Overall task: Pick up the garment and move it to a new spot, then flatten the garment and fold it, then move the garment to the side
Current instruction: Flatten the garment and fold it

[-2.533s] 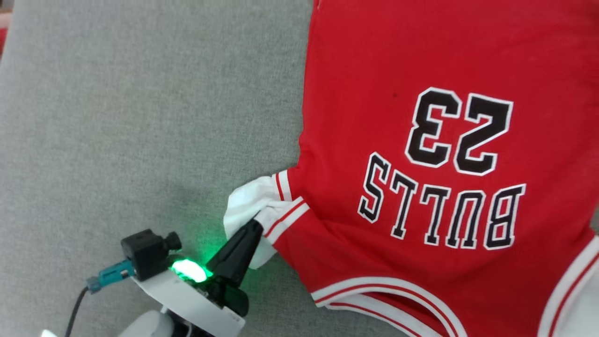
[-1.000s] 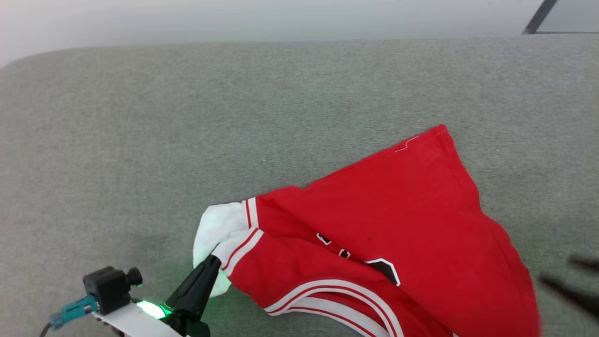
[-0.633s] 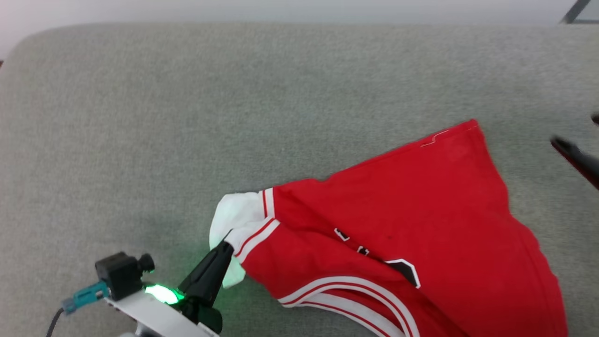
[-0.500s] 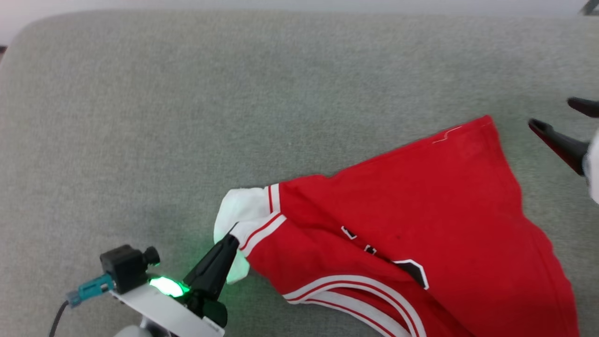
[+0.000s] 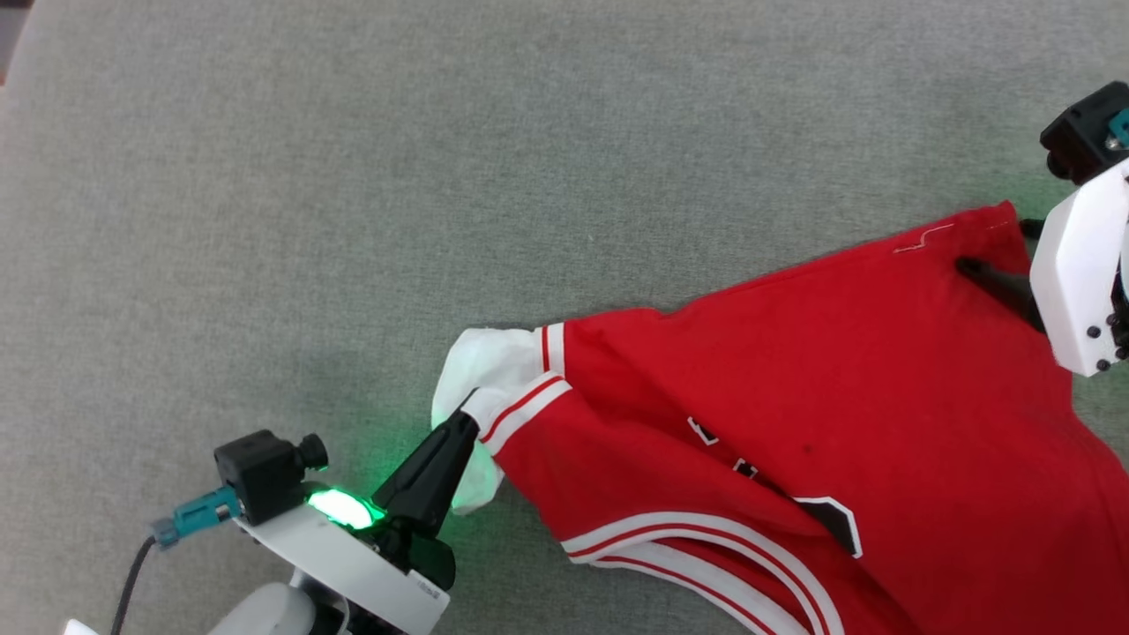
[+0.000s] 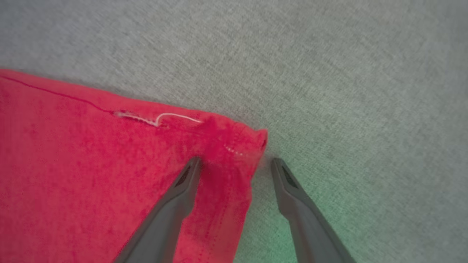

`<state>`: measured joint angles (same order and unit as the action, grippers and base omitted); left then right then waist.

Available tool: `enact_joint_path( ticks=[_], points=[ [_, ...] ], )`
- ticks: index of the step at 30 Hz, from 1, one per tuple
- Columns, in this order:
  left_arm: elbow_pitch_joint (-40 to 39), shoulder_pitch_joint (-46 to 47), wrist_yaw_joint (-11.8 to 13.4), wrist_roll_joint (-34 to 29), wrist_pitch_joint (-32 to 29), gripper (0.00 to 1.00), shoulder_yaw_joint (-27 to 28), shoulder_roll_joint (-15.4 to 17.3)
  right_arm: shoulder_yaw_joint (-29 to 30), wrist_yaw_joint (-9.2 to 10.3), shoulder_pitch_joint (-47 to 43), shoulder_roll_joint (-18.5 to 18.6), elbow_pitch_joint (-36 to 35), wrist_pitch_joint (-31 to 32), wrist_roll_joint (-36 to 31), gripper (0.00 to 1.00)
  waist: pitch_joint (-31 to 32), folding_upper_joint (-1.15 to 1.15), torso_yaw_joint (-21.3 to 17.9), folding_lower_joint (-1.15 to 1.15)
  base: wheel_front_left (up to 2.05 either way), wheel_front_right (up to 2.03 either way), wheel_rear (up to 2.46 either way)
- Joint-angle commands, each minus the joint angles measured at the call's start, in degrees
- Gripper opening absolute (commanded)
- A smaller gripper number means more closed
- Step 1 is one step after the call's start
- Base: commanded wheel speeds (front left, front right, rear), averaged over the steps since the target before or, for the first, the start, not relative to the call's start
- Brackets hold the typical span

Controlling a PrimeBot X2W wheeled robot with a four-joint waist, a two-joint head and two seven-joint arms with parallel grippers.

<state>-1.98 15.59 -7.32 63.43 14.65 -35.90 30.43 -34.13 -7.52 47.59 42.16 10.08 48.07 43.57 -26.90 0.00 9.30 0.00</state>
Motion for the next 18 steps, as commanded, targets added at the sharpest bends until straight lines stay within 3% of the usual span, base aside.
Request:
enact_joint_path(
  ticks=[1, 2, 4, 11, 18],
  points=[
    [0.19, 0.61, -0.17, -0.41, 0.23, 0.00, 0.00, -0.19, -2.50, 0.06, -0.90, 0.00, 1.74, 0.33, 1.17, 1.00, -0.58, 0.00, 0.54, 0.00, 0.00, 0.00, 0.00],
    [0.27, 0.64, -0.19, -0.40, 0.26, 0.00, -0.01, -0.27, -3.25, 0.06, -0.87, 0.16, 2.08, 0.34, 1.93, 0.71, -0.60, 0.00, 0.57, 0.00, 0.00, 0.00, 0.00],
    [0.40, 0.65, -0.21, -0.26, 0.34, 0.00, 0.08, -0.37, -4.96, 0.05, -0.68, 0.64, 2.45, 0.88, 3.53, 0.00, -0.52, 0.00, 0.54, 0.00, 0.00, 0.00, 0.00],
    [0.73, 0.65, -0.22, 0.10, 0.45, 0.00, 0.26, -0.20, -4.85, 0.06, 1.64, 0.55, 3.99, -3.73, 5.17, 0.00, 1.12, 0.00, 0.21, 0.00, 0.00, 0.00, 0.00],
    [1.90, 2.46, -0.21, -0.66, 0.53, 0.00, 2.75, 1.00, 1.70, 0.06, 4.20, -2.95, 9.70, -15.06, 6.29, 0.00, 4.99, 0.00, -0.72, 0.00, 0.00, 0.00, 0.00]
  ],
)
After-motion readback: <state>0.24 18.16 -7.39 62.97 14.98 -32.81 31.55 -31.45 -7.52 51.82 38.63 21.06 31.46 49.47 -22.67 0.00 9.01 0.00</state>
